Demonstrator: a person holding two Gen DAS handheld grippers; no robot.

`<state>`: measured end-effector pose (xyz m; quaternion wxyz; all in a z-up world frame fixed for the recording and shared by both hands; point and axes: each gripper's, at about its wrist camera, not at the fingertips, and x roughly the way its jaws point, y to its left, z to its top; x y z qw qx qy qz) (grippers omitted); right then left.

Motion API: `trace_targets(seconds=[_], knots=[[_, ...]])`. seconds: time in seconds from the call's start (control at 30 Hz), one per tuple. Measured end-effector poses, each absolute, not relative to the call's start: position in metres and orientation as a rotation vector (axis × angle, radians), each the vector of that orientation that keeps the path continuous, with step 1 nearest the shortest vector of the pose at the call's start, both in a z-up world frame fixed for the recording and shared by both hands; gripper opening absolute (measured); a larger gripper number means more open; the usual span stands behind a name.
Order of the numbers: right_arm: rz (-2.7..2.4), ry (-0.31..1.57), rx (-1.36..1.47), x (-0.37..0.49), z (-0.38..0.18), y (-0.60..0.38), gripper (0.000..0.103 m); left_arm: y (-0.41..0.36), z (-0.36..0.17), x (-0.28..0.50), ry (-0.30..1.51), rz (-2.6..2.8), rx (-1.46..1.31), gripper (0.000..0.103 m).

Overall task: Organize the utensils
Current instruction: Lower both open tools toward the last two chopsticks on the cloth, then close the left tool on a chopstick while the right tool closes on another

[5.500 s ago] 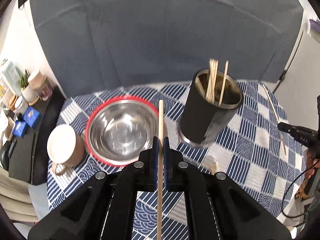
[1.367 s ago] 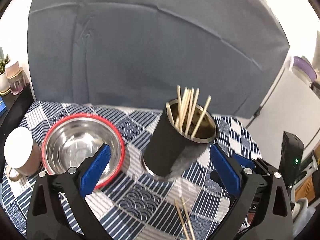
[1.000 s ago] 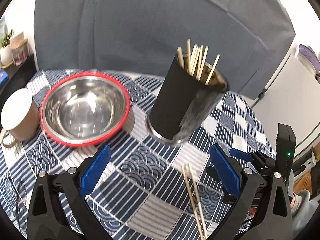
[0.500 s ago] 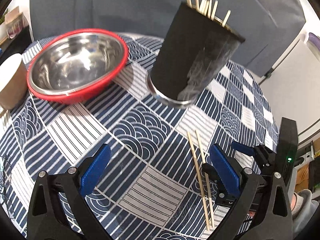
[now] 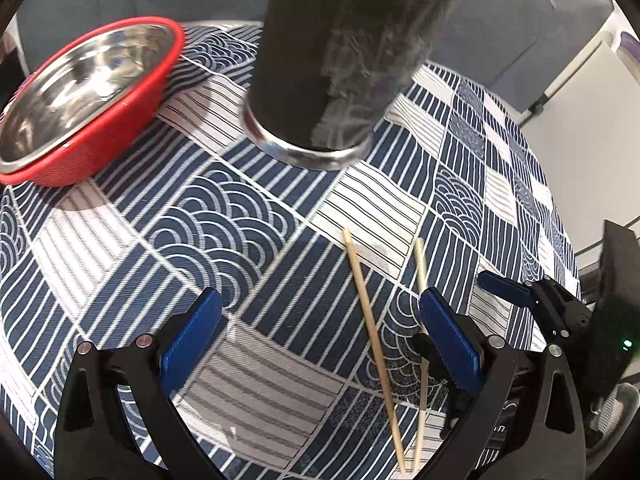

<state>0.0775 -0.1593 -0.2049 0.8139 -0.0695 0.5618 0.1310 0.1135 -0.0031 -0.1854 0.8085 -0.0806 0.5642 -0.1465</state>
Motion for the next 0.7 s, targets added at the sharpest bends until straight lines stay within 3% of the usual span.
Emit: trace_targets(seconds=[0.27,0.47,0.7], knots=[[0.275,1.199,-0.145,0.071,-0.200,-0.171,0.057,-0.027,-0.195,0.121,1.222,-0.294,-0.075,0.097],[0.273,1.206,-0.152,0.069,-0.197,-0.170,0.042,-0.058,-0.204,0.113,1.212,-0.250,0.198,0.098],[0.296,1.203,-0.156,0.067,-0.195,-0.170,0.018,-0.054,-0.206,0.113,1.222,-0.238,0.168,0.098]])
